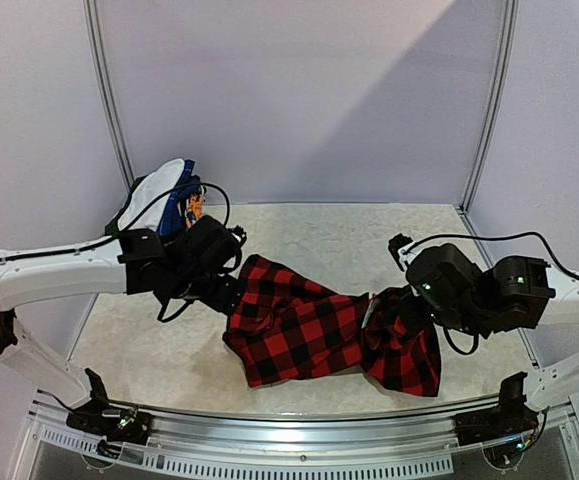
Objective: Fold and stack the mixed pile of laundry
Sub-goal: Pick up the crumpled shirt from the center of the board.
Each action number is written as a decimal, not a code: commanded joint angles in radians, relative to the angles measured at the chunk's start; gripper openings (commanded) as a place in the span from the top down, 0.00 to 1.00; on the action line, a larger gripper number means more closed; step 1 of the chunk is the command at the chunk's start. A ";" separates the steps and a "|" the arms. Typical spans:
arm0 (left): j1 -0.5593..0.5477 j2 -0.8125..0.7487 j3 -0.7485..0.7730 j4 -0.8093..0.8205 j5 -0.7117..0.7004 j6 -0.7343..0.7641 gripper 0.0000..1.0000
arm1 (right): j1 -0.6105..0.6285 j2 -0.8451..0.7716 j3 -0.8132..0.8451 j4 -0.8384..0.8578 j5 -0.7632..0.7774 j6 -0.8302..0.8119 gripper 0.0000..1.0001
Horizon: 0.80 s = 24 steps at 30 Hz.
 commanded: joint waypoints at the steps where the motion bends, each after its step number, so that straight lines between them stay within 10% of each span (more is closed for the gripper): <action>1: -0.089 -0.055 -0.109 -0.080 0.095 -0.065 0.21 | -0.023 0.015 -0.012 0.047 -0.032 -0.026 1.00; 24: -0.329 0.146 -0.232 0.113 0.321 -0.046 0.33 | -0.032 -0.005 -0.009 -0.010 -0.025 0.005 1.00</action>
